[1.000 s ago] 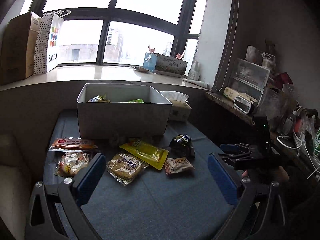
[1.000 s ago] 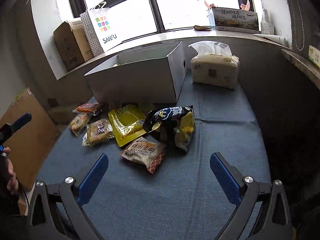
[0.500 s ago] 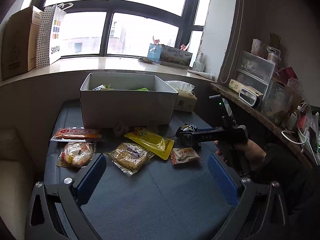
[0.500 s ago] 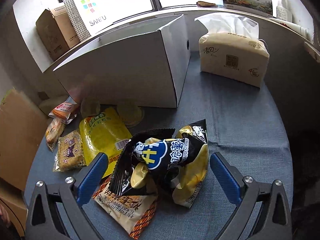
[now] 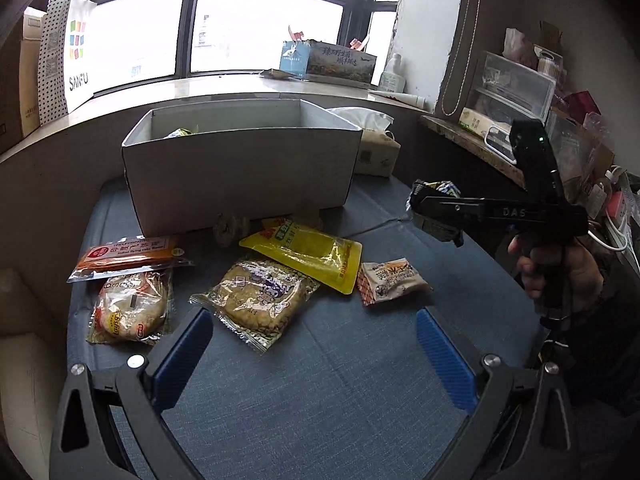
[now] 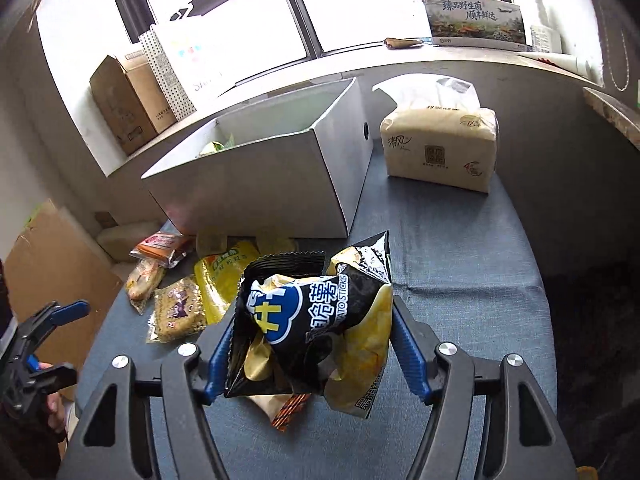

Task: Organize snacks
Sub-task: 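Grasp black-and-yellow chip bag with right tool while left tool grasps cartoon cookie pack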

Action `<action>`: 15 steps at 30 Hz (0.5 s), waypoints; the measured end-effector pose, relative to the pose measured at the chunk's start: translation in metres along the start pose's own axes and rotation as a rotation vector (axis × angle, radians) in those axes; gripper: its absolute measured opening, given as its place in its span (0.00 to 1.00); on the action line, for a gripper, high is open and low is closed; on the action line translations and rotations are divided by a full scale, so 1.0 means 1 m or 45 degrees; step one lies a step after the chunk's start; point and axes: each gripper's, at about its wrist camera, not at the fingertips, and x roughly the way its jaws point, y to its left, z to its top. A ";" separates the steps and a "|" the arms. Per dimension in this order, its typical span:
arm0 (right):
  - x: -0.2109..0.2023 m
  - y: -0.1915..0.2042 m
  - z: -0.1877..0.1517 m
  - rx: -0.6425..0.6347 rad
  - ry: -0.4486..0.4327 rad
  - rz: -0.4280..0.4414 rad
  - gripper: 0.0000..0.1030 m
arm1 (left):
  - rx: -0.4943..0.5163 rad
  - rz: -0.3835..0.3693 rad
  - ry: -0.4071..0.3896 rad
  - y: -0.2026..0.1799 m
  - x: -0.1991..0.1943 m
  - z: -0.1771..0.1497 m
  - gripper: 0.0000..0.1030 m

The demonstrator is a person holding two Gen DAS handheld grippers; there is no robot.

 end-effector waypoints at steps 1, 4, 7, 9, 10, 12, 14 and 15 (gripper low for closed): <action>-0.010 0.000 -0.002 0.009 -0.013 0.016 0.70 | 0.010 -0.004 0.037 0.004 0.013 0.004 1.00; -0.035 0.006 -0.010 0.006 -0.053 0.044 0.70 | 0.050 -0.064 0.149 0.016 0.048 0.013 1.00; -0.057 0.013 -0.019 -0.014 -0.082 0.049 0.71 | 0.071 -0.039 0.185 0.029 0.071 0.020 1.00; -0.068 0.016 -0.026 -0.024 -0.104 0.059 0.71 | 0.057 -0.023 0.231 0.037 0.086 0.024 1.00; -0.073 0.016 -0.029 -0.026 -0.114 0.068 0.71 | 0.055 -0.024 0.247 0.038 0.092 0.024 1.00; -0.079 0.016 -0.034 -0.023 -0.125 0.072 0.71 | 0.081 -0.007 0.281 0.038 0.102 0.023 1.00; -0.083 0.015 -0.038 -0.016 -0.139 0.056 0.71 | 0.108 0.027 0.303 0.037 0.108 0.019 0.96; -0.084 0.014 -0.040 -0.010 -0.136 0.050 0.71 | 0.118 0.044 0.301 0.036 0.108 0.017 0.86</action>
